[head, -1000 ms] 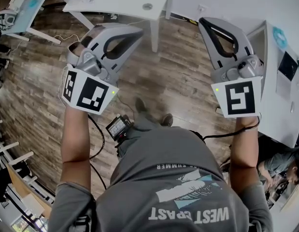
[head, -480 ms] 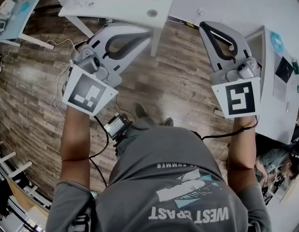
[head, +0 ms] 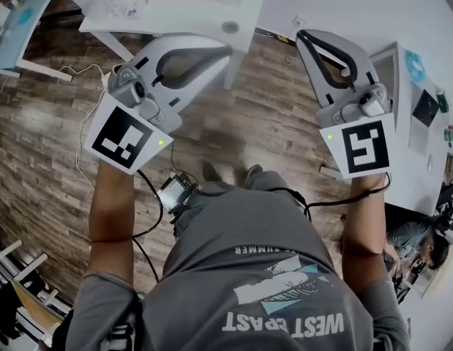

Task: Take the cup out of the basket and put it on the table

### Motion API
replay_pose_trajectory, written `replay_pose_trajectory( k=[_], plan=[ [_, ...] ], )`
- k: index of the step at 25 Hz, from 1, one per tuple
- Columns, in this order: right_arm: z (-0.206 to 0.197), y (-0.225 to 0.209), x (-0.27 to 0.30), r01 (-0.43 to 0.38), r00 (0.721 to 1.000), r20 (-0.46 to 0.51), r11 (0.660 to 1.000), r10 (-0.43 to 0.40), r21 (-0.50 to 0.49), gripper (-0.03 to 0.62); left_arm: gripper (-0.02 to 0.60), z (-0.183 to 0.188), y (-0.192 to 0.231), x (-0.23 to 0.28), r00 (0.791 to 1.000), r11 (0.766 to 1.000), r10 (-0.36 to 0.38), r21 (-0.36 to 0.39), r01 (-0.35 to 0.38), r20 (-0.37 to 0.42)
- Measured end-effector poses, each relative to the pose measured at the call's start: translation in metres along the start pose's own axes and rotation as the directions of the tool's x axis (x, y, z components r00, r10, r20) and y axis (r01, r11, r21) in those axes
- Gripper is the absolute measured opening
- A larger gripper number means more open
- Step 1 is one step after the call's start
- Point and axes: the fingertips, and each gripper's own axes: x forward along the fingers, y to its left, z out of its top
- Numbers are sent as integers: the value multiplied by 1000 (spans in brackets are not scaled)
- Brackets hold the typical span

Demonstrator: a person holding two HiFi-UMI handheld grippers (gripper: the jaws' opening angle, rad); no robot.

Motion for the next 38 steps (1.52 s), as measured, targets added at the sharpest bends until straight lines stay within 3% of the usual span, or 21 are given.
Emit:
replay_pose_trajectory(
  k=[9,14,21,28,38],
  plan=[
    [-44,-51,29,-46,997,62,999,45,20,12,9,-27,31,59,995,999,34,-22,-36,-89],
    [-68,-90,41,-83,988,131,996,79,25,12,9,-28,56,99,987,996,87,20,-85,-132],
    [-87,-120,60,-122,977,180,992,116,25,12,9,-40,75,128,974,992,127,17,-126,-186],
    [-88,-131,104,-138,975,177,990,132,23,12,9,-61,113,121,973,990,144,18,-143,-181],
    [-76,-152,189,-83,988,130,996,80,15,12,9,-111,189,101,987,993,117,24,-115,-112]
  ],
)
